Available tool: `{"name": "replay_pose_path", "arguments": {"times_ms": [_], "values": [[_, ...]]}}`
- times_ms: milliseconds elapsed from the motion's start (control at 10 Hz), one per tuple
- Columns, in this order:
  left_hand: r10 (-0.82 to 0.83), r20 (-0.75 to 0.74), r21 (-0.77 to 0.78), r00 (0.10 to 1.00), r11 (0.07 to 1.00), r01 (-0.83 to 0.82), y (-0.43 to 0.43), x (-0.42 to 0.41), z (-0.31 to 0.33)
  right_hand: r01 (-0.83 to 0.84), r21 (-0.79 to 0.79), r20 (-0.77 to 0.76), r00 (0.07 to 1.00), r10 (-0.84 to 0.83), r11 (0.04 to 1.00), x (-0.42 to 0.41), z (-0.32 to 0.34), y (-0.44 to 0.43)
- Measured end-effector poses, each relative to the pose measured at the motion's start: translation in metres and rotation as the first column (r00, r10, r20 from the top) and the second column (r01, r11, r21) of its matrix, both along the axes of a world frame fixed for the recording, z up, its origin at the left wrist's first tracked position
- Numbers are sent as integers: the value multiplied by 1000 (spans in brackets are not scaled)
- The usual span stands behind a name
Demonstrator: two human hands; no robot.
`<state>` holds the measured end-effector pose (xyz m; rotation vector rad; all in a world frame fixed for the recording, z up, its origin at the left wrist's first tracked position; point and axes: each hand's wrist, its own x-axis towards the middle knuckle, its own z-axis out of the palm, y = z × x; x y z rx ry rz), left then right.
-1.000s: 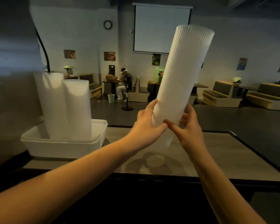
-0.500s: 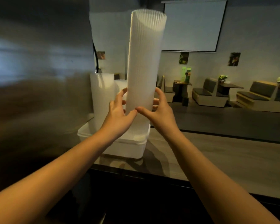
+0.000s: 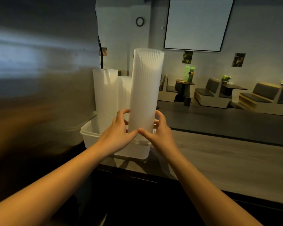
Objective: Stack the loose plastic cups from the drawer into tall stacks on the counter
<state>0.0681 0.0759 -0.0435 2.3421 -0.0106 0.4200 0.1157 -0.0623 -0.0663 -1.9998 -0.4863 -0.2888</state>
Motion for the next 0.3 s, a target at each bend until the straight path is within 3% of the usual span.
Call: {"name": "replay_pose_path", "arguments": {"times_ms": [300], "values": [[40,-26,4,999,999,-40,8,-8,7,30,5,-2,1000,-30,1000,-7,2,-19]]}}
